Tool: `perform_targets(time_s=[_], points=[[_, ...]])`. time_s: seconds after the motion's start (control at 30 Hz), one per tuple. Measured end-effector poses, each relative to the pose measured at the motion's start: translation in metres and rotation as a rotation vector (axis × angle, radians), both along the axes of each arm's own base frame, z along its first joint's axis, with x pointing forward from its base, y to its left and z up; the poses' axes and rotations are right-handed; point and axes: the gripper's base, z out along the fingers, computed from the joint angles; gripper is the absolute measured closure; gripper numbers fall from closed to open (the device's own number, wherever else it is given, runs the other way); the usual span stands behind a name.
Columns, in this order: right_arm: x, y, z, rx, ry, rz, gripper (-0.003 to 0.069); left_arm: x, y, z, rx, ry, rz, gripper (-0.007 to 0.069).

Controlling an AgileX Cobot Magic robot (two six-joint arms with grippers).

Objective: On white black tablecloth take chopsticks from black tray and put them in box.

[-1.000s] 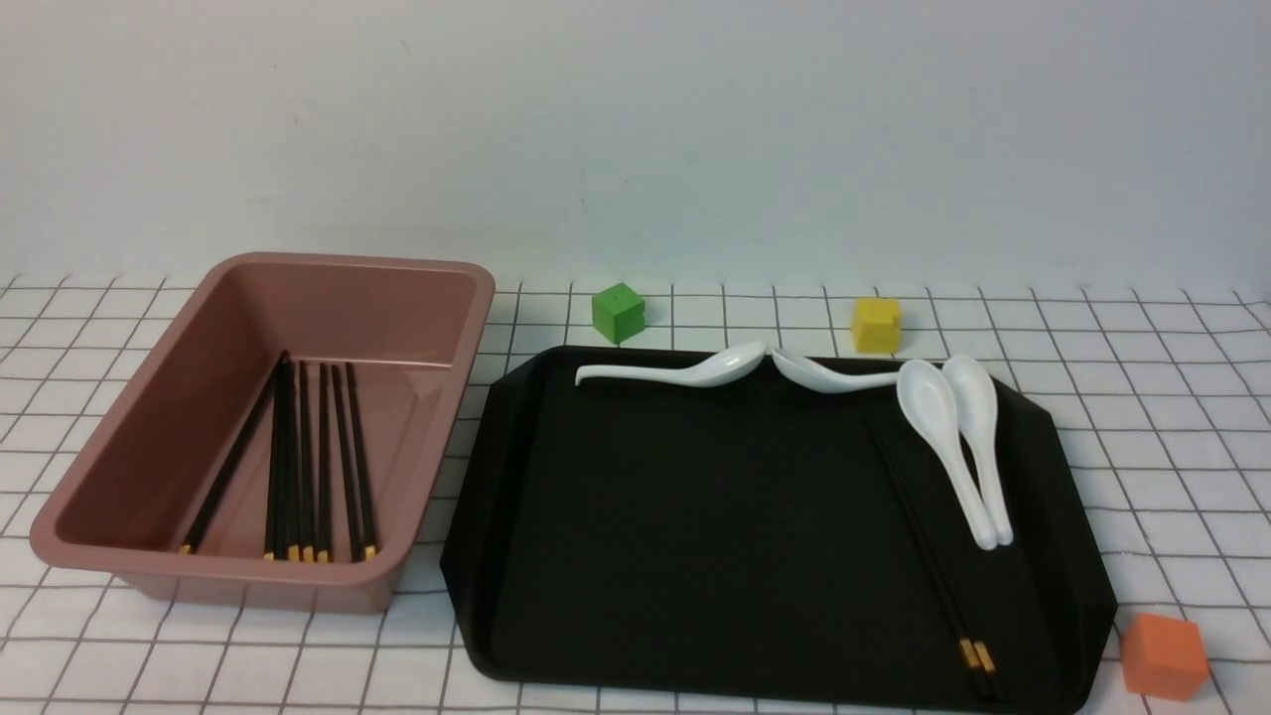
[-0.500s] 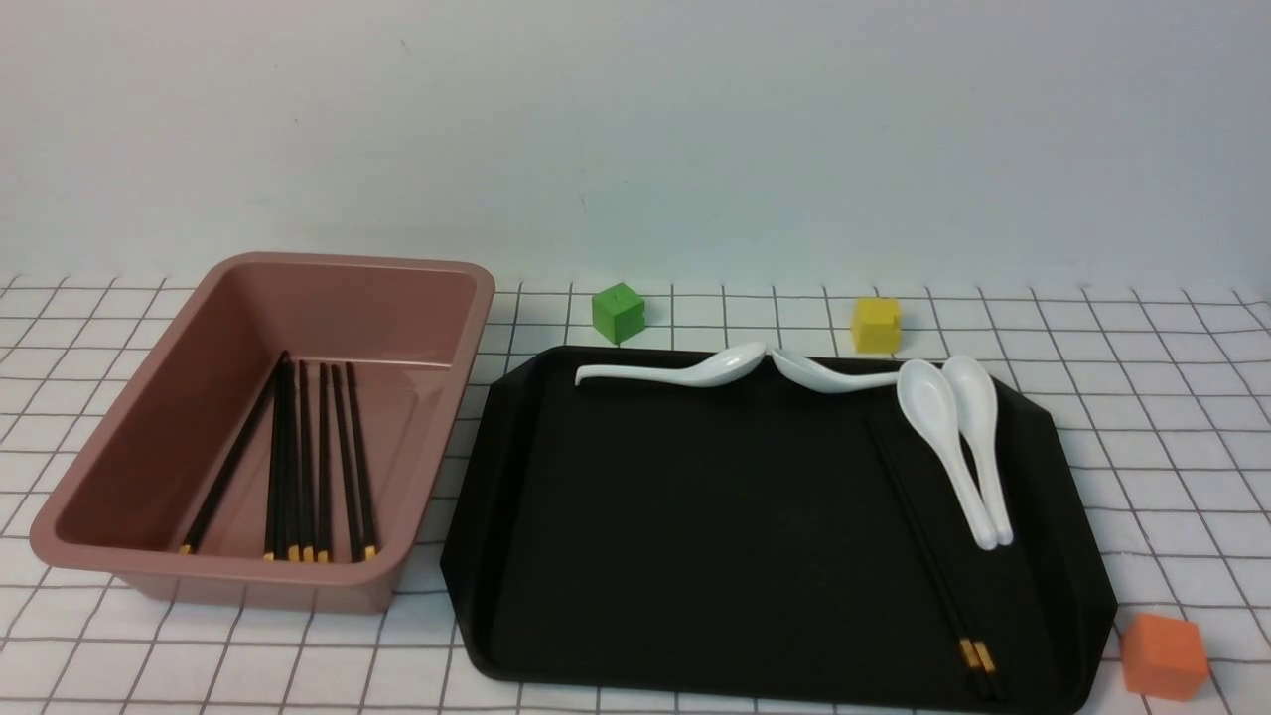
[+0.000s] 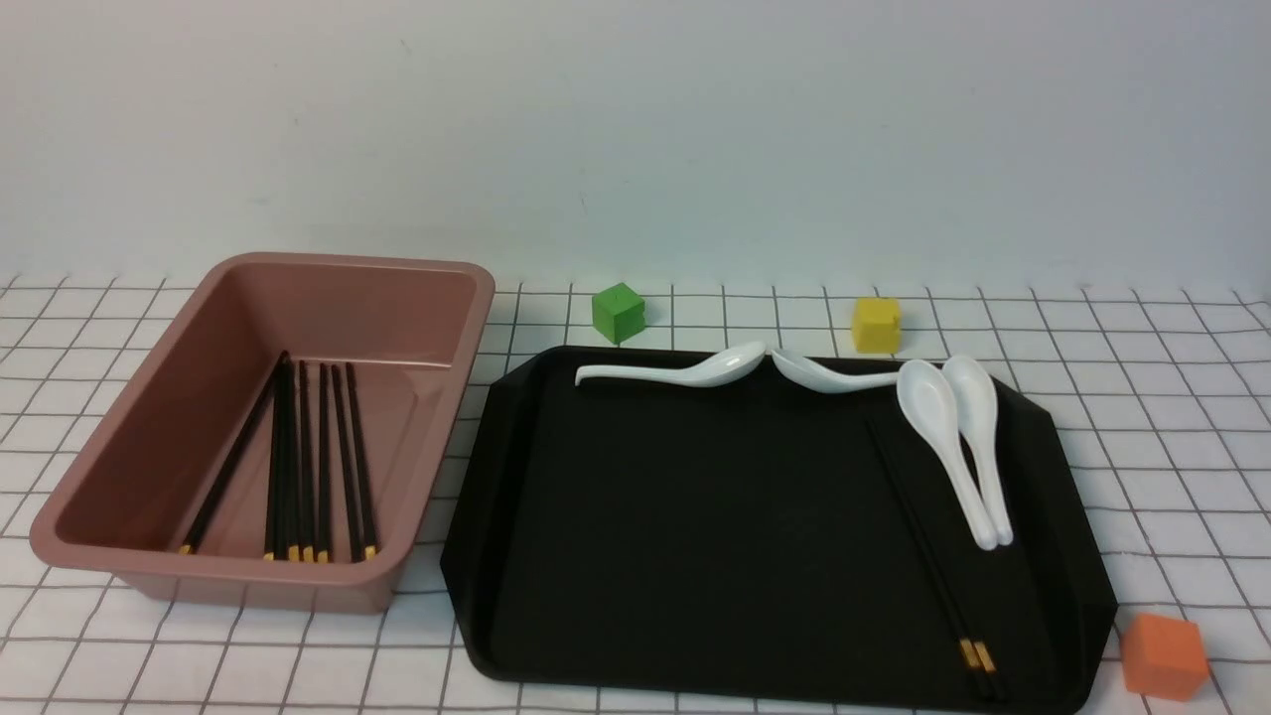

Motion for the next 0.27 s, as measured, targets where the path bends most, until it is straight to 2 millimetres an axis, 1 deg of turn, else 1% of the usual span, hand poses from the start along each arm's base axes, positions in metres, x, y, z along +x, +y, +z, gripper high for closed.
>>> perform_targets(time_s=[0.27], points=[[0.0,0.0,0.0,0.0,0.0,0.0,0.0566,0.0,0.0,0.0,0.0,0.0,0.0,0.0389]])
